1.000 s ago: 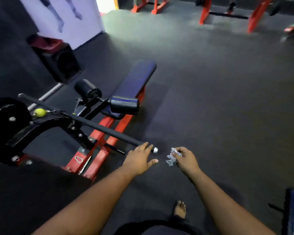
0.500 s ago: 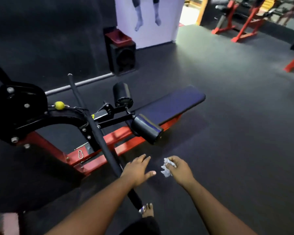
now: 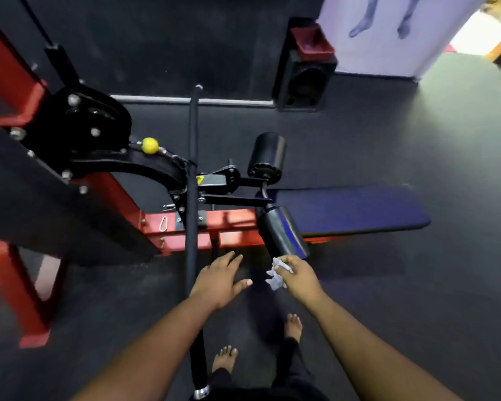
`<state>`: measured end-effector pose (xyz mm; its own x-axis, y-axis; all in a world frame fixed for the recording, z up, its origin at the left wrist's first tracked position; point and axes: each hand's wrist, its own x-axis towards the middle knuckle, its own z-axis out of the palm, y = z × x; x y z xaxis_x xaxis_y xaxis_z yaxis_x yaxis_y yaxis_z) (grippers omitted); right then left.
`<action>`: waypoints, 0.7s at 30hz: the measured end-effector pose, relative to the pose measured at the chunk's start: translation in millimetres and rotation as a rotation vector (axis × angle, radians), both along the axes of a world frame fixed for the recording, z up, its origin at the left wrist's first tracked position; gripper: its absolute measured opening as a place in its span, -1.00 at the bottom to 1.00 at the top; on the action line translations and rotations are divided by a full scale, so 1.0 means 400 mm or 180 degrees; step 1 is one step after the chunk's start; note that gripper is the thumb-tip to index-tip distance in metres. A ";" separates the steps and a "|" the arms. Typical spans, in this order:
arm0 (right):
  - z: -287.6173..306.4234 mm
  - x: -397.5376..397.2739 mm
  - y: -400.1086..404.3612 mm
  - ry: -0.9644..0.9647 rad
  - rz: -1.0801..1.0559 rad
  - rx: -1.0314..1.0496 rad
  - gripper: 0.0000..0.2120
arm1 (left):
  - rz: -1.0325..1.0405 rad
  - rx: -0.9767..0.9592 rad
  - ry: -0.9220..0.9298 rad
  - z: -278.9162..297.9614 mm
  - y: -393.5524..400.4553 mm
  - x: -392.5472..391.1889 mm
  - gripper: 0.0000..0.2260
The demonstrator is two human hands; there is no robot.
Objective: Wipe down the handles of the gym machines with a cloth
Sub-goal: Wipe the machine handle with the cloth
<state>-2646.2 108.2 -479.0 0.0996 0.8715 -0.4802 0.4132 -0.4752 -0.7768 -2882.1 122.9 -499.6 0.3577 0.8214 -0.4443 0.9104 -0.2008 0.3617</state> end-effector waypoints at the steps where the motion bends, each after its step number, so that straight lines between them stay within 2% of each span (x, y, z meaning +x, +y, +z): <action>1: -0.019 -0.002 0.029 0.0099 0.0124 -0.0040 -0.95 | 0.0155 0.0010 0.0009 0.001 -0.004 -0.005 -0.27; 5: -0.085 -0.017 0.127 0.0345 0.0809 -0.0185 -0.97 | 0.0825 0.0116 0.0077 0.014 -0.059 -0.017 -0.26; 8: -0.107 -0.024 0.166 0.0367 0.1388 -0.0285 -0.97 | 0.1276 0.0228 0.0142 0.037 -0.136 0.003 -0.12; 10: -0.101 -0.031 0.178 0.0393 0.1623 -0.0255 -0.97 | 0.1577 0.0240 0.0137 0.047 -0.189 0.027 -0.10; 14: -0.126 -0.048 0.184 0.0433 0.1967 -0.0234 -0.90 | 0.2100 0.0236 0.0179 0.056 -0.275 0.058 -0.16; 17: -0.107 -0.096 0.166 0.0428 0.2116 -0.0084 -0.84 | 0.2572 0.0270 0.0176 0.047 -0.339 0.054 -0.28; 19: -0.080 -0.127 0.158 0.0373 0.2163 0.0019 -0.74 | 0.2726 0.0270 0.0181 0.039 -0.366 0.046 -0.31; 21: -0.067 -0.156 0.154 0.0269 0.2243 0.0224 -0.72 | 0.2855 0.0282 0.0173 0.034 -0.388 0.036 -0.30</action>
<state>-2708.8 169.8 -505.6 -0.5339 0.7441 -0.4015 0.5407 -0.0647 -0.8387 -2867.7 -32.2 -485.9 -0.4535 0.8137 -0.3638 0.7537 0.5679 0.3307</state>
